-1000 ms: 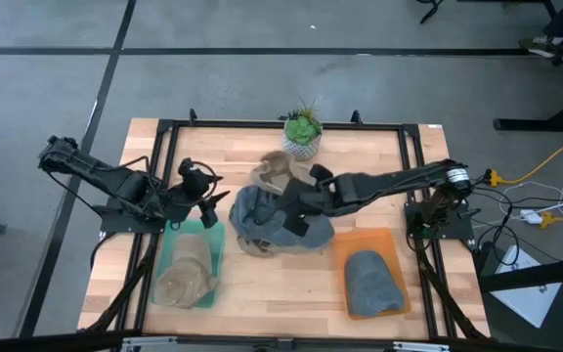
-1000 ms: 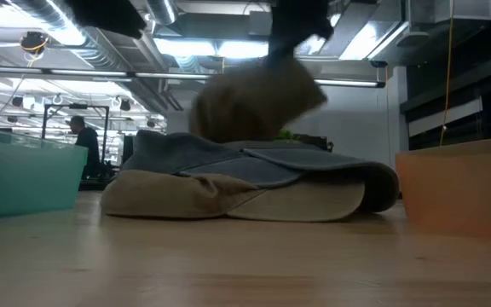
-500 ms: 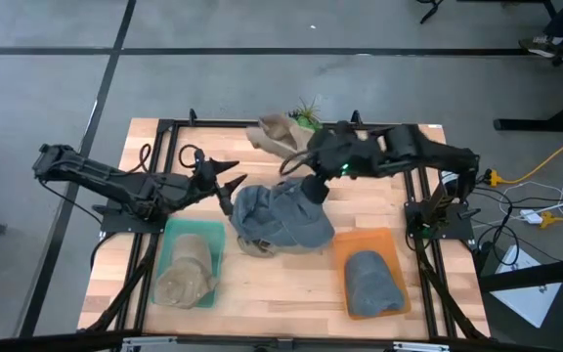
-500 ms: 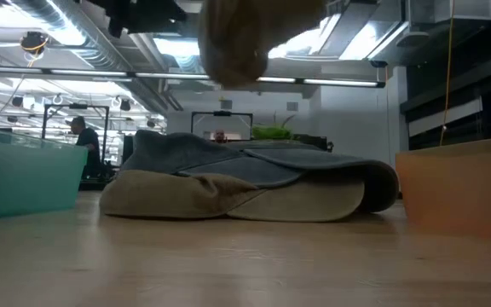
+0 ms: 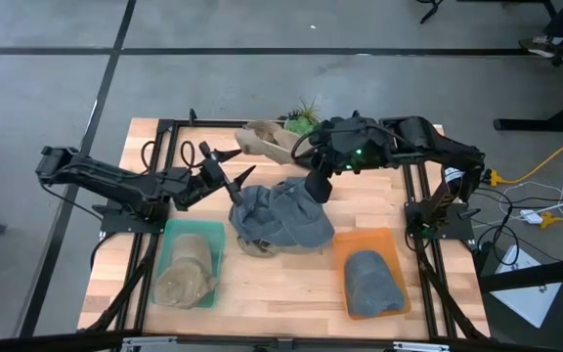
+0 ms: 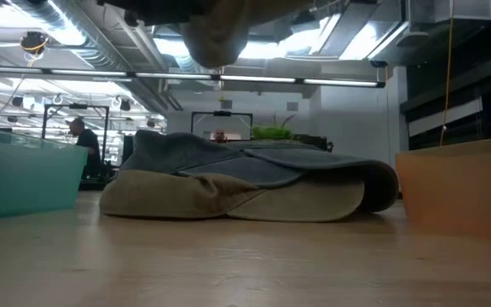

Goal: Pick & Place hat
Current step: Put the brown cap into the blue bin

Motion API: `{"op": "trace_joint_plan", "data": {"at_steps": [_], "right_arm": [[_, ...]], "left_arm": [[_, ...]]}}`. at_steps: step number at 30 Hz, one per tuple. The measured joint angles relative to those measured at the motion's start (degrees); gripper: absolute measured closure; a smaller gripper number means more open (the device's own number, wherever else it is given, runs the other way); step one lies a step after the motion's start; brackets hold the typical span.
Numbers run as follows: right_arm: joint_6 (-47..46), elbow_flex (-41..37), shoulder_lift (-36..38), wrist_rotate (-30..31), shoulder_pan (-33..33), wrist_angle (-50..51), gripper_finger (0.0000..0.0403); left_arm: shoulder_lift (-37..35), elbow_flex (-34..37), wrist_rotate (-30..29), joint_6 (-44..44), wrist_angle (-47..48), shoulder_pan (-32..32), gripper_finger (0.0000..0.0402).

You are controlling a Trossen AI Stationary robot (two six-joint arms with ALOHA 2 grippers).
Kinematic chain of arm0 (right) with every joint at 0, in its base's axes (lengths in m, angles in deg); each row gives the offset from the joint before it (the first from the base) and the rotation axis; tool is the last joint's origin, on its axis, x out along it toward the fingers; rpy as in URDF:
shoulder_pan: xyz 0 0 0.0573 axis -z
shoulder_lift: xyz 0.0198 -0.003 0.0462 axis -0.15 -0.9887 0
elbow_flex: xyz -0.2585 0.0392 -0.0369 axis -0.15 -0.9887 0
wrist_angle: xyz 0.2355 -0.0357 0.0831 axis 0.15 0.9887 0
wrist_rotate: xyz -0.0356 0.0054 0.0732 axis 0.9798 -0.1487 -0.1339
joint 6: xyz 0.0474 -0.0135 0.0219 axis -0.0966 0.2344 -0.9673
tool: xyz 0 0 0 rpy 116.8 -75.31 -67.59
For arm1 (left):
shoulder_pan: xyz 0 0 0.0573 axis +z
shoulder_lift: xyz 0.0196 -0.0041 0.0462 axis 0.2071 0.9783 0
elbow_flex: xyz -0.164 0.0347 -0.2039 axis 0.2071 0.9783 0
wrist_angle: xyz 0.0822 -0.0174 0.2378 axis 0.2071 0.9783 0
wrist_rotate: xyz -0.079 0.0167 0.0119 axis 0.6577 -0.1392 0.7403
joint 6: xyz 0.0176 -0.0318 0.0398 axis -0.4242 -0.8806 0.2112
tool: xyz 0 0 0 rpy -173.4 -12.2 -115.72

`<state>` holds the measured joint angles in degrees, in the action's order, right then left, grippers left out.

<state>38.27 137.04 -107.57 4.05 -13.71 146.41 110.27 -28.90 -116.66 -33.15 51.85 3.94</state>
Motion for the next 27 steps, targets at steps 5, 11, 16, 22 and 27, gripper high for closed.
{"op": "trace_joint_plan", "data": {"at_steps": [5,11,16,22,27], "right_arm": [[0.2,0.0,0.0,-4.1,0.0,-2.1,0.0386],[0.4,0.0,0.0,-6.8,-0.6,-2.6,0.0386],[2.0,0.0,0.0,-7.0,-1.6,-2.4,0.0386],[4.3,0.0,-0.1,-6.9,-1.9,-1.1,0.0386],[4.8,0.0,-0.1,-6.8,-1.9,-0.1,0.0385]], "left_arm": [[1.9,0.0,-1.4,2.9,-4.6,1.5,0.014],[1.9,0.0,7.2,6.0,-8.5,3.3,0.0139],[1.5,0.0,13.3,6.1,-8.3,3.5,0.015],[0.7,0.0,15.1,6.0,-7.8,1.3,0.0236],[-0.7,0.0,15.7,6.0,-5.5,-1.5,0.0346]]}}
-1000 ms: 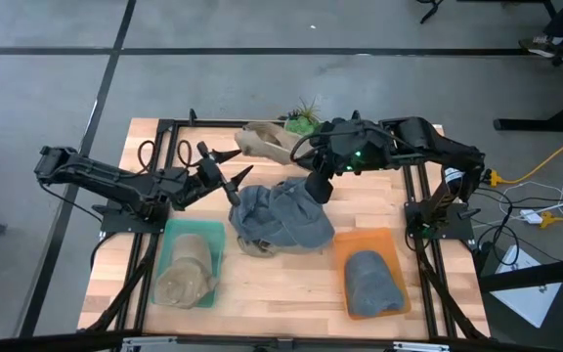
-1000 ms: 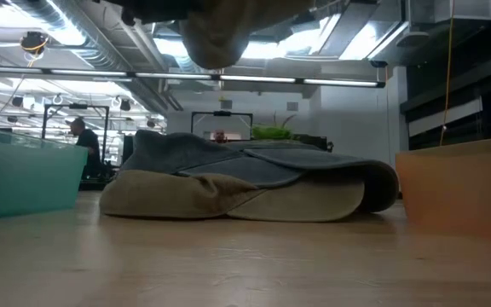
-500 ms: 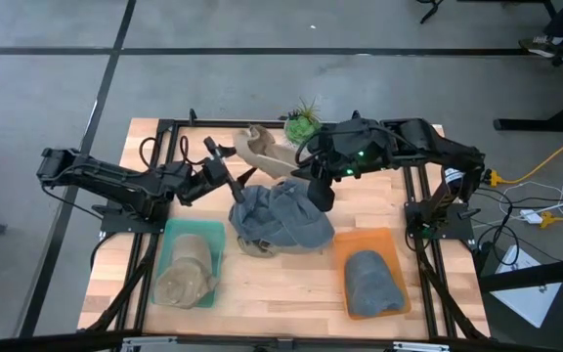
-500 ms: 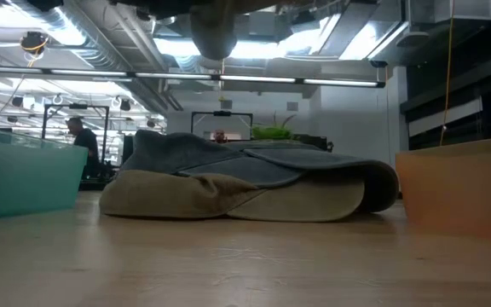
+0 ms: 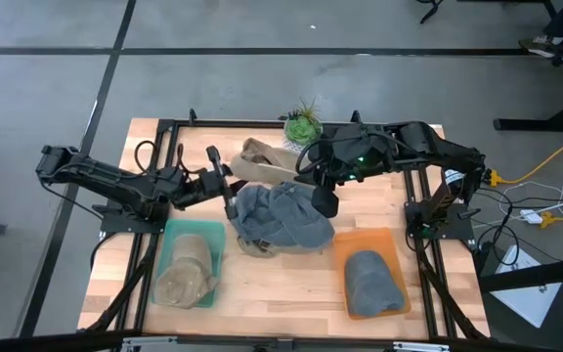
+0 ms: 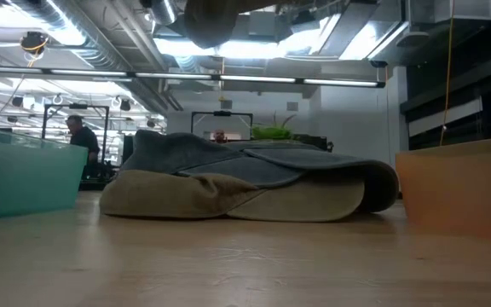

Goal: Pick & Place hat
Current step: Put the brown cap into the blue bin

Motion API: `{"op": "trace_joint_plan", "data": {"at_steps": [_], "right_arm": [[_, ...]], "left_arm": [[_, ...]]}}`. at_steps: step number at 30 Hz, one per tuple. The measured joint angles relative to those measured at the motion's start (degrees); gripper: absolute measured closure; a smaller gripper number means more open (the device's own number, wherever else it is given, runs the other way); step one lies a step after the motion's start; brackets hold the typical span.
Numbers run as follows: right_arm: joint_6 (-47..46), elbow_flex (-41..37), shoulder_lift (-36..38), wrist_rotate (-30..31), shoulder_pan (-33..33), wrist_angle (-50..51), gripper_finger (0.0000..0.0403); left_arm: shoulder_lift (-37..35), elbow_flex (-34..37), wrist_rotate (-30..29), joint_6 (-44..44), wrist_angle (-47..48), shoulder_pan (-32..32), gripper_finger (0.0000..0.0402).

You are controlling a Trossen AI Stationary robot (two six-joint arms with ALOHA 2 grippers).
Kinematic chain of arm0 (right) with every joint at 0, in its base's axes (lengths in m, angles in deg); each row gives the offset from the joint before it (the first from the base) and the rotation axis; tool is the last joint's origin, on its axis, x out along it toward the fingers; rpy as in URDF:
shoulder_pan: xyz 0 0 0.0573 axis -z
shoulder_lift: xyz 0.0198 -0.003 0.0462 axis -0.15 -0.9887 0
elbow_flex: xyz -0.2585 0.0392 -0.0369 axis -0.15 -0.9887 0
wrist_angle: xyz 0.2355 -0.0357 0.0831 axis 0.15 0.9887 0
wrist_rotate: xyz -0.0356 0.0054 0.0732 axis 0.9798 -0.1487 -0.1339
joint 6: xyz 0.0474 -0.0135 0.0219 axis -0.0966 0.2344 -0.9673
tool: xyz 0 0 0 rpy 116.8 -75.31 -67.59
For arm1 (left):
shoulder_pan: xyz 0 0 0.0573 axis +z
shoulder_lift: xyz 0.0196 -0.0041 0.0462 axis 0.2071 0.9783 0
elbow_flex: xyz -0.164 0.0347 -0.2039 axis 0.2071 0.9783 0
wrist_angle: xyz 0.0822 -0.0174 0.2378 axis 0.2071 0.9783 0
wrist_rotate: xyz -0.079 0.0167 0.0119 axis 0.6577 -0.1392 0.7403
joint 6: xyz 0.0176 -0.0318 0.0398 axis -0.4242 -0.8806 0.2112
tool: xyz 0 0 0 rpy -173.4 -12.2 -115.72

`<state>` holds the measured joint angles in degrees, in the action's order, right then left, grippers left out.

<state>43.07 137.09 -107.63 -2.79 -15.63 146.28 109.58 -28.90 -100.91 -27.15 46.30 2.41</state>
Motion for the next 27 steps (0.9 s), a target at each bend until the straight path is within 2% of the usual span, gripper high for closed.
{"op": "trace_joint_plan", "data": {"at_steps": [2,8,13,17,20,24,27], "right_arm": [[0.0,0.0,0.0,0.0,0.0,1.0,0.0385],[-0.3,0.0,0.5,0.0,0.0,3.3,0.0385],[-0.7,0.0,0.7,-0.7,0.0,3.0,0.0384],[-2.0,0.0,0.4,-5.7,0.0,2.6,0.0384],[-1.9,-0.1,0.0,-6.9,-0.7,1.9,0.0379],[0.5,-0.8,-0.4,-6.5,-1.9,0.9,0.0355],[0.3,-0.8,-1.2,-2.9,-2.4,1.1,0.0324]], "left_arm": [[-1.3,0.0,0.8,-0.6,2.2,-1.2,0.0385],[-6.0,0.0,5.6,-5.1,12.2,-3.9,0.0397],[-10.3,0.0,17.1,-8.7,19.4,-4.2,0.0397],[-13.9,0.0,25.9,-9.6,22.9,-4.2,0.0397],[-16.4,0.0,31.1,-11.8,24.5,-4.2,0.0397],[-18.8,0.0,34.2,-16.6,26.7,-4.2,0.0397],[-19.6,0.0,33.7,-22.4,28.4,-4.2,0.0398]]}}
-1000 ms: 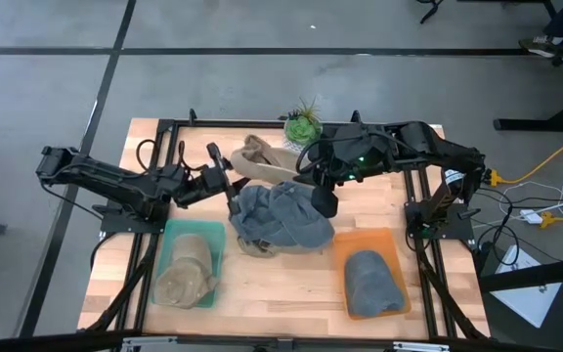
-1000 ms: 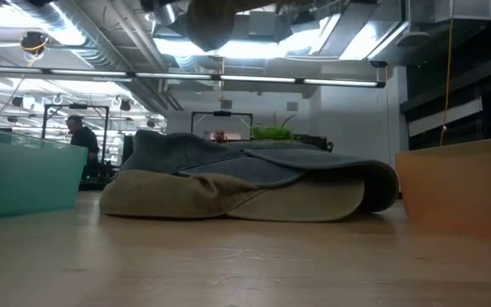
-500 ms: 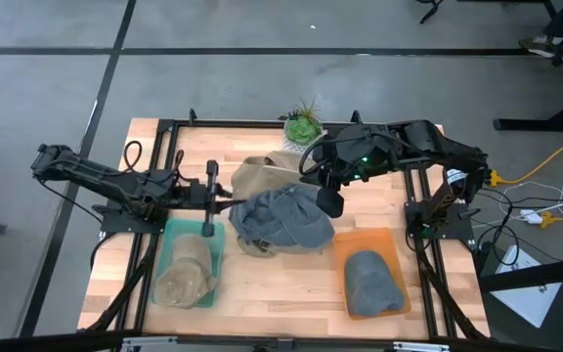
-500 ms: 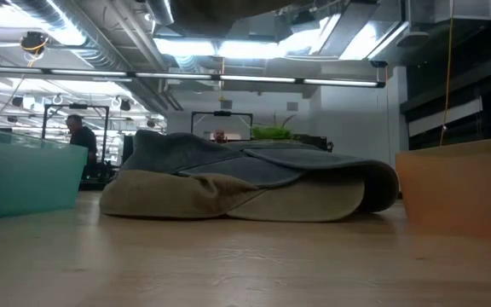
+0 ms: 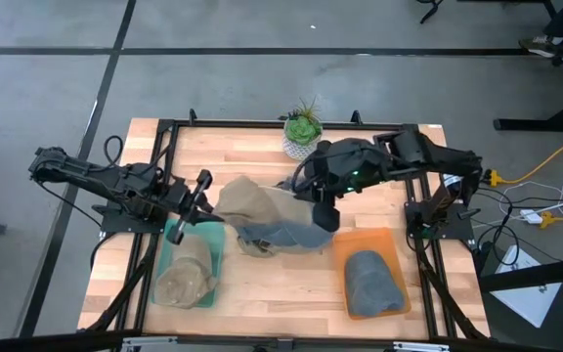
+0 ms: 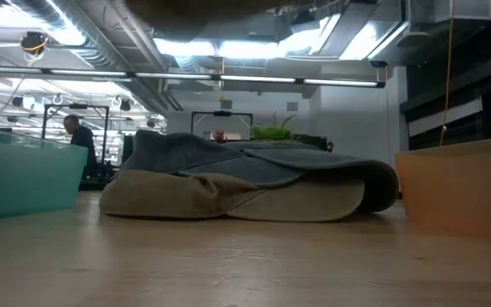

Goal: Pick & Place hat
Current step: Put the brown cap into the blue bin

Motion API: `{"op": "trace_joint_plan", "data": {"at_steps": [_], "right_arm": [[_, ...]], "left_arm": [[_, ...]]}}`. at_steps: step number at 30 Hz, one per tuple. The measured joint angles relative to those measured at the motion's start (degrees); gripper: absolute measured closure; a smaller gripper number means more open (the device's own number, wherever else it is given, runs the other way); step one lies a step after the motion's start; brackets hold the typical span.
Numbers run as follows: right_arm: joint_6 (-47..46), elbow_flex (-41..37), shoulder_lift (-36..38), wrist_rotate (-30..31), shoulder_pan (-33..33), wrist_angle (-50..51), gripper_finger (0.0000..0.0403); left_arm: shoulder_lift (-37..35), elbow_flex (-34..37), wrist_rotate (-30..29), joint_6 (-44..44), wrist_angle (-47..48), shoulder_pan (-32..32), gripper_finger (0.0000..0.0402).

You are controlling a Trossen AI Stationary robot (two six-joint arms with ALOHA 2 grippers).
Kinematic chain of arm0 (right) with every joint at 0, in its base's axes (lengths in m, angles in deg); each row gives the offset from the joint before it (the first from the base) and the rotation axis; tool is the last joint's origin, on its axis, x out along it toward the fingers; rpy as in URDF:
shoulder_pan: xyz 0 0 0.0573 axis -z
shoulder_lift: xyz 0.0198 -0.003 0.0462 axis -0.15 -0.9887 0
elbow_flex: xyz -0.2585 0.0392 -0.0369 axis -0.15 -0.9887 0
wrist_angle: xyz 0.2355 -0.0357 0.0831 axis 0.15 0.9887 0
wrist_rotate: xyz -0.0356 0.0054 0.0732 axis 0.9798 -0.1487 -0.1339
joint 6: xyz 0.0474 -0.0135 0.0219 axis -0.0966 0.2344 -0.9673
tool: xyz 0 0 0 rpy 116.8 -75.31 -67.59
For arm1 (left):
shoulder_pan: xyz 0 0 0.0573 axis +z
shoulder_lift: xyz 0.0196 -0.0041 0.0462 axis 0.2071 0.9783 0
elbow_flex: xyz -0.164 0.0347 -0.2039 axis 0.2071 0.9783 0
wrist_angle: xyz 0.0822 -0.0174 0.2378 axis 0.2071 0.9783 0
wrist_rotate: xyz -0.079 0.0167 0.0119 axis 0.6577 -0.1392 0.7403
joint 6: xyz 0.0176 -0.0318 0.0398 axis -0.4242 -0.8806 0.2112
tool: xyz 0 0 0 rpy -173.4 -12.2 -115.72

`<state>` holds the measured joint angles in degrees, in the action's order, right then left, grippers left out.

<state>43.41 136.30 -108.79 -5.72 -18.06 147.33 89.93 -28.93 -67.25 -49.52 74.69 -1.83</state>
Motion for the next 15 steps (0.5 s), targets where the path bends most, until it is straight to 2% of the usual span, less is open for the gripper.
{"op": "trace_joint_plan", "data": {"at_steps": [4,10,15], "right_arm": [[-0.7,0.0,-2.1,5.5,-0.1,1.9,0.0273],[2.7,0.0,-4.6,5.8,-0.1,2.2,0.0204],[5.4,0.0,-7.5,7.5,-1.0,2.0,0.0177]], "left_arm": [[0.0,0.0,-2.0,-12.9,-0.1,0.0,0.0397],[-0.2,0.0,-3.2,-30.4,1.7,0.3,0.0397],[-0.6,-0.7,-3.1,-41.6,7.8,1.4,0.0398]]}}
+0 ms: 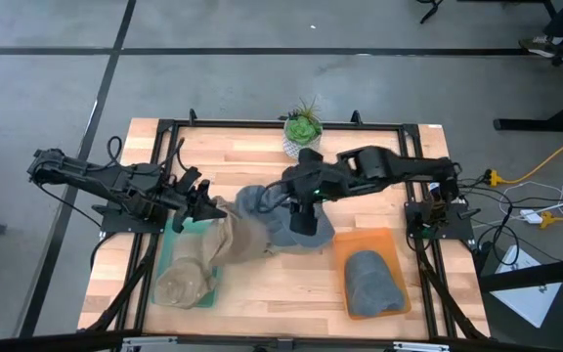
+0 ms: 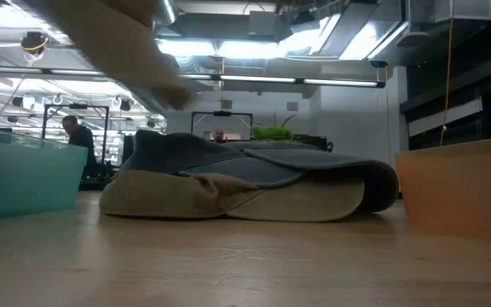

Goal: Pick & Place hat
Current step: Put the brown cap into the blue bin

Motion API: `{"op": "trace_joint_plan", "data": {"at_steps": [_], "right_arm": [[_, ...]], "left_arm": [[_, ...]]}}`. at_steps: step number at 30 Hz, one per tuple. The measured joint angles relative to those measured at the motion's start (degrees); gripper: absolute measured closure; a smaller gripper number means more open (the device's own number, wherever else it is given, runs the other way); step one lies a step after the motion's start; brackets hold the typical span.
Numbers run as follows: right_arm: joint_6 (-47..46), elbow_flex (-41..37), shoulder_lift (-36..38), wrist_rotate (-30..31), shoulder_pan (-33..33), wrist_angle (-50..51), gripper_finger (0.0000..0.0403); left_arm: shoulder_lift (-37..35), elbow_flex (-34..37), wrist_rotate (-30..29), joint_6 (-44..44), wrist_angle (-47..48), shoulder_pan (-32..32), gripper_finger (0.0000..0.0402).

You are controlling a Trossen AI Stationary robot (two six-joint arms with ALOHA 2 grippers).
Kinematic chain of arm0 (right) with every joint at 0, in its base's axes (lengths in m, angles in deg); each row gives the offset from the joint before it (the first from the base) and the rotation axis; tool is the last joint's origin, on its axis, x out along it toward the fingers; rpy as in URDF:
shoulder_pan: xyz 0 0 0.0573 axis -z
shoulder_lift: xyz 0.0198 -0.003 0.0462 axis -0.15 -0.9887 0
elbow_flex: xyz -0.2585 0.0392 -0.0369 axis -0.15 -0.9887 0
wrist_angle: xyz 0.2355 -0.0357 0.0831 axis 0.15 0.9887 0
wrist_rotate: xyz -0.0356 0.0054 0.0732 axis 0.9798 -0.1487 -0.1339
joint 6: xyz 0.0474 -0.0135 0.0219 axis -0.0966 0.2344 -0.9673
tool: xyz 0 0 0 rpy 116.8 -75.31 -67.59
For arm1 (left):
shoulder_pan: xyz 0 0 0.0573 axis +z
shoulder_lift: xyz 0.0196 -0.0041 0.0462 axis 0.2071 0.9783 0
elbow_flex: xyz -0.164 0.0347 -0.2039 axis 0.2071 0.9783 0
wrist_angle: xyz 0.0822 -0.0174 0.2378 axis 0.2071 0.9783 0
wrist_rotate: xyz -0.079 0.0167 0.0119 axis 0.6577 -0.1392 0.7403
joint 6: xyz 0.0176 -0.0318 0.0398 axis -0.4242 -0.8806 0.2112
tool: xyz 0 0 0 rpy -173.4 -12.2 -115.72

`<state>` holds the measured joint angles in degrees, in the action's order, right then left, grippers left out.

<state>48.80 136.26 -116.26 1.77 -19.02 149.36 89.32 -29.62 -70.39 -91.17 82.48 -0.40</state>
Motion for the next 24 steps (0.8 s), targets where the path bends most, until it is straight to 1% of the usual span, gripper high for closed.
{"op": "trace_joint_plan", "data": {"at_steps": [4,7,12,16,20,22,24], "right_arm": [[3.2,0.0,-2.3,5.7,-1.6,0.5,0.0174],[3.8,0.0,-3.0,10.1,-2.9,1.6,0.0174],[2.3,0.0,-2.9,15.4,-5.3,2.4,0.0173],[-1.6,-0.3,-2.9,22.2,-8.0,5.5,0.0173],[-5.1,-5.7,-2.1,28.6,-10.8,5.3,0.0173],[-6.2,-9.2,-1.9,29.9,-11.8,4.0,0.0173],[-6.3,-12.9,-1.3,29.4,-12.4,1.6,0.0173]], "left_arm": [[0.0,-0.1,-1.9,-4.0,0.0,0.6,0.0397],[0.0,-0.1,-4.7,-4.9,0.0,1.0,0.0398],[0.0,-0.1,-10.6,-3.0,-1.4,1.0,0.0396],[0.0,-0.1,-12.5,-0.4,-5.8,1.0,0.0397],[0.3,-0.1,-13.9,0.8,-7.5,0.9,0.0397],[0.8,-0.1,-13.9,1.0,-7.4,1.0,0.0398],[1.5,-0.1,-13.9,1.1,-8.0,1.0,0.0397]]}}
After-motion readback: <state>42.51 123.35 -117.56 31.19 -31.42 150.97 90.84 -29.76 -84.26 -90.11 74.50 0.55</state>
